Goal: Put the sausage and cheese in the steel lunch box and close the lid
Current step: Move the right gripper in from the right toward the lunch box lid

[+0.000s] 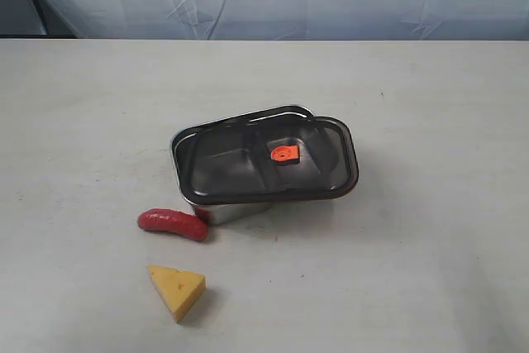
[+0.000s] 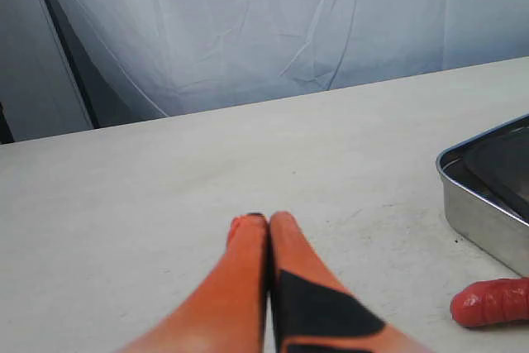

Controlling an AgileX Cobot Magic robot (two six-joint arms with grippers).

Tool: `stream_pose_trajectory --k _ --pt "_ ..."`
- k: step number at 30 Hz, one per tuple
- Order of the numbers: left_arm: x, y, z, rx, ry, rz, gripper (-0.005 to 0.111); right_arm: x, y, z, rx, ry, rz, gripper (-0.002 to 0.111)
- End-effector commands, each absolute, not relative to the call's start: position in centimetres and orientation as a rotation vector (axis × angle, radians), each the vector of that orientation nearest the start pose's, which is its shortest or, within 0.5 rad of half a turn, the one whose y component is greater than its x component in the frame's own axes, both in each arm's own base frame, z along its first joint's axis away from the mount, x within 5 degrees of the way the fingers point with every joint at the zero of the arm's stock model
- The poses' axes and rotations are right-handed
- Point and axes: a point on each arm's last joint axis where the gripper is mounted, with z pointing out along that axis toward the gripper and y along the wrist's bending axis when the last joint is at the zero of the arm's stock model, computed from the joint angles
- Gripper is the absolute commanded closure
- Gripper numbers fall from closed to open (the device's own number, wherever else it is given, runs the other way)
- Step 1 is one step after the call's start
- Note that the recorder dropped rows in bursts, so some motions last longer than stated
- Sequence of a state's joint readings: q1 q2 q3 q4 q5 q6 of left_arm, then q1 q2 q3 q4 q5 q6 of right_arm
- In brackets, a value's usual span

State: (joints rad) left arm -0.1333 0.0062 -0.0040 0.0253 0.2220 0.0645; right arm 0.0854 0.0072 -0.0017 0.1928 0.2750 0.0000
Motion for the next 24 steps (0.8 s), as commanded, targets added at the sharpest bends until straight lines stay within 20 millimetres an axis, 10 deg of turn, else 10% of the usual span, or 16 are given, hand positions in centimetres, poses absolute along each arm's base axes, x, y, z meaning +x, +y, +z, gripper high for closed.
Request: stream_pose_trajectory --k 1,10,17,24 --pt "5.5 -0.7 19.4 0.191 1.679 -0.036 0.107 5.6 1.0 20.4 0.359 1.568 0.562 0.108" --pt "5.5 -0.7 19.4 0.191 1.679 -0.036 0.107 5.6 0.9 21.1 0.792 1.389 1.025 0.108" --pt "5.5 -0.7 19.4 0.191 1.679 -0.036 0.107 5.5 1.9 28.3 0.561 1.436 0.991 0.109" --pt "5.5 -0.7 19.4 0.191 1.679 -0.036 0.107 12.7 4.8 34.1 0.206 1.844 0.893 0.109"
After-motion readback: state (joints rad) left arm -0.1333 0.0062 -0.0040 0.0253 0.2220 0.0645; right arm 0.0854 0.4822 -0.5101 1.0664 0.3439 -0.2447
